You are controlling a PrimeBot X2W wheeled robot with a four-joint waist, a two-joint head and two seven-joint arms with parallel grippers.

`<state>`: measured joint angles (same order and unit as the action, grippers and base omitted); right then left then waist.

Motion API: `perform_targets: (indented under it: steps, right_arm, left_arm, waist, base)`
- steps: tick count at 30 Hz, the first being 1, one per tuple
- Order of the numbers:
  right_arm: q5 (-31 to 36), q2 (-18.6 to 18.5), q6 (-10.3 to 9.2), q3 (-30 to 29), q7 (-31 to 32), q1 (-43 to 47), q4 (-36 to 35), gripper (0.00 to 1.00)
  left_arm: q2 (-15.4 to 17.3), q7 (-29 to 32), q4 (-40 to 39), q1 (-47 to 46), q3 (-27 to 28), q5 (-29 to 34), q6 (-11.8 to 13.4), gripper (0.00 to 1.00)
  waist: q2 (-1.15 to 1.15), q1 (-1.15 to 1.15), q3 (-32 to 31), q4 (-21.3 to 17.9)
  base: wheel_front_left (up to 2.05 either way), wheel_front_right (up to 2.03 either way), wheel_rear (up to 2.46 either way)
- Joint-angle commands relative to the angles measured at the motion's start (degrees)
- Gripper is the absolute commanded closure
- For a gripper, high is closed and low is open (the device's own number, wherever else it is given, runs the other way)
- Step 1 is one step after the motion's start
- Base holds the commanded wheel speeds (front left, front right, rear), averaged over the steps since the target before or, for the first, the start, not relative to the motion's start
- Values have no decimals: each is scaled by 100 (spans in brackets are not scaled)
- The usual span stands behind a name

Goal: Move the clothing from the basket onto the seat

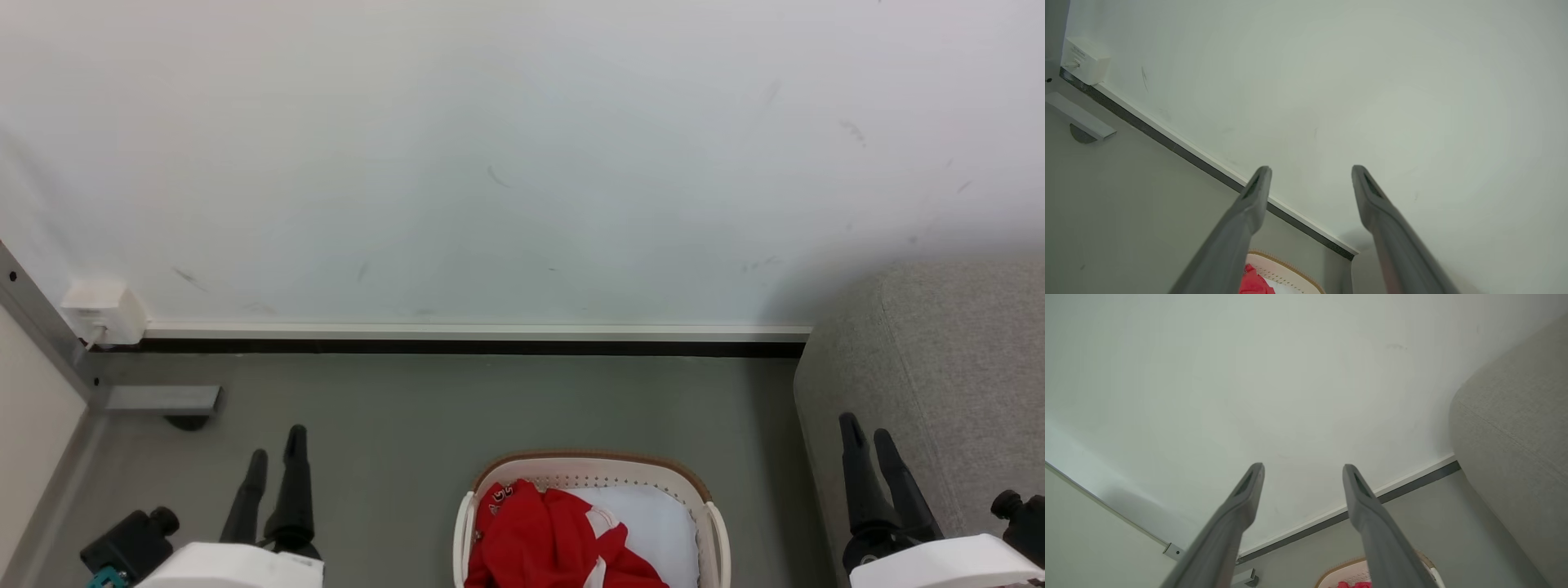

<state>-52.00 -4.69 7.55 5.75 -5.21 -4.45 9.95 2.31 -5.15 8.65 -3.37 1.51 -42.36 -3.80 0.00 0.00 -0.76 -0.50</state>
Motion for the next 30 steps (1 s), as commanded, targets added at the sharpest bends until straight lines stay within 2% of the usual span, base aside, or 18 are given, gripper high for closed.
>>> perform_targets:
  steps: [1, 15, 30]
  right_arm:
    - [160, -47, -5, 30, -54, -8, -46, 0]
    - [1344, 29, -6, -10, -285, 41, 68, 0]
    - [2156, 87, -8, 106, -509, 46, 154, 0]
  left_arm:
    - [50, -66, -98, -26, -11, 214, 26, 0]
    - [98, -293, -74, 30, -192, 1267, 223, 0]
    - [141, -517, -74, 72, -319, 2096, 318, 0]
  waist:
    - [0, 0, 0, 0]
    - [0, 0, -26, -8]
    - [0, 0, -35, -46]
  base:
    - [0, 0, 0]
    - [0, 0, 0]
    - [0, 0, 0]
